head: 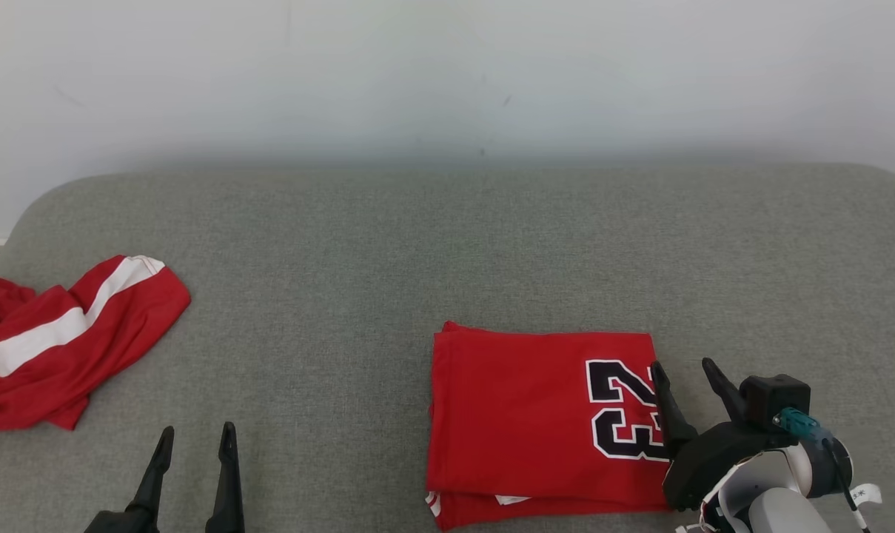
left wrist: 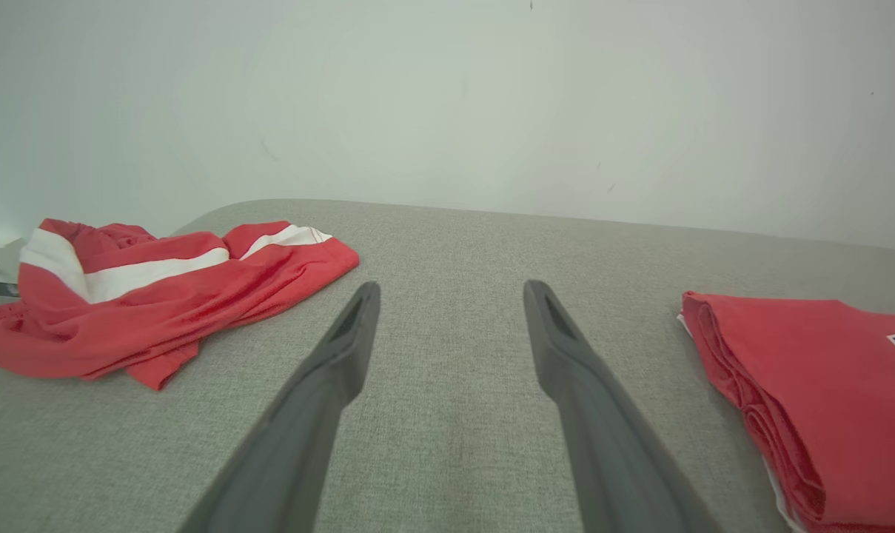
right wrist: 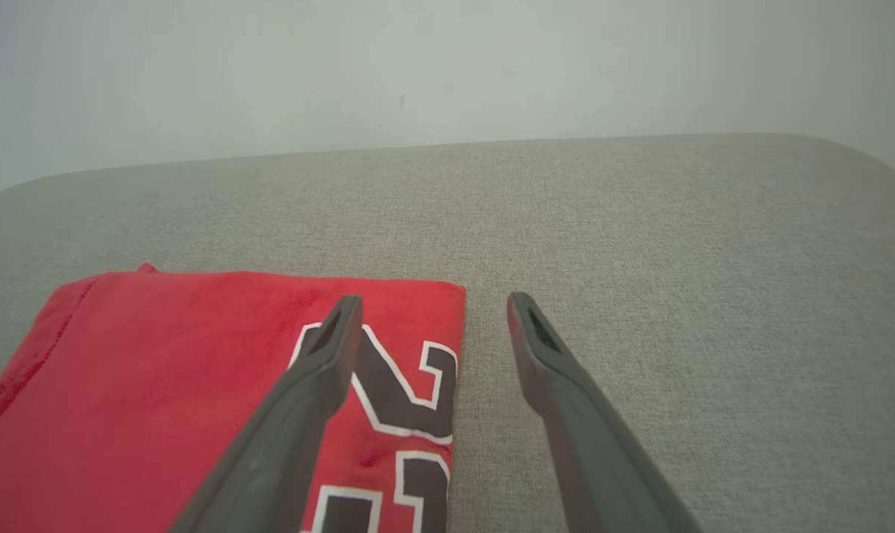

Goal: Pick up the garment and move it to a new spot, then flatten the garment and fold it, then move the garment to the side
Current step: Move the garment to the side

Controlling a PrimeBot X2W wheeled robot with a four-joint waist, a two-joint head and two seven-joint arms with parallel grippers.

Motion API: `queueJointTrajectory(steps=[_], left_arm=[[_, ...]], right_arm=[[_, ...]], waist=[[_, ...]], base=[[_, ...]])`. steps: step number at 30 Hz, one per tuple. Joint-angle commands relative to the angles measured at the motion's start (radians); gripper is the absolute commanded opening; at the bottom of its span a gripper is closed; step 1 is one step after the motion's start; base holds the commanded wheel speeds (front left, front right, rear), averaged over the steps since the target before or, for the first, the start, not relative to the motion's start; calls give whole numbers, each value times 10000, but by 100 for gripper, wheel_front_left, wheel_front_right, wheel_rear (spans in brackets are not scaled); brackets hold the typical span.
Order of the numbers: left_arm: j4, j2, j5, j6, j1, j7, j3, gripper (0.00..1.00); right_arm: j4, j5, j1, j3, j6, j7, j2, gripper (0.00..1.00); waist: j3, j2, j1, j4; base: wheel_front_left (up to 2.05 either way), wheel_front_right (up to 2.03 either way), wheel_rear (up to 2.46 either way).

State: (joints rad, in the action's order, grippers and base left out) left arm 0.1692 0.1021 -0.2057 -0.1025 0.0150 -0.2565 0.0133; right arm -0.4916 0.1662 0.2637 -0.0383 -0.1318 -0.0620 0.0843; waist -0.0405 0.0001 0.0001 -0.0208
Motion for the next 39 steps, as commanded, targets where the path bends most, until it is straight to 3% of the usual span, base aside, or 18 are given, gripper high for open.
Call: queueJointTrajectory(steps=[1,18,19,20,21,29,39], left_arm=[[34,3,-80,34,-179,-34,-22,100],[154,45,-27,75,-452,-72,-215,100],[168,54,-39,81,-465,-75,-212,100],[179,61,-45,85,-479,-78,-213,100],[197,66,-53,90,-490,-81,-210,100],[216,50,-101,125,-634,-84,-210,100],[-253,-37,-96,74,-1259,-88,-210,100]], right_arm=[[-418,75,223,13,23,-64,32,100],[-3795,530,1009,-362,23,-673,-231,100],[-3976,629,1041,-405,23,-645,-263,71],[-4131,679,1080,-455,23,-640,-287,24],[-4250,744,1125,-518,23,-650,-308,0],[-4585,1105,2215,-894,23,-1026,-239,0],[-4542,1326,4518,-1536,23,-852,873,0]], waist=[[-139,-1,-1,-119],[-533,-1,-1,-477],[-547,-1,-1,-476],[-561,-1,-1,-474],[-572,-1,-1,-469],[-808,-1,-1,-409],[-2190,-1,-1,-129]], base=[[0,0,0],[0,0,0],[0,0,0],[0,0,0],[0,0,0],[0,0,0],[0,0,0]])
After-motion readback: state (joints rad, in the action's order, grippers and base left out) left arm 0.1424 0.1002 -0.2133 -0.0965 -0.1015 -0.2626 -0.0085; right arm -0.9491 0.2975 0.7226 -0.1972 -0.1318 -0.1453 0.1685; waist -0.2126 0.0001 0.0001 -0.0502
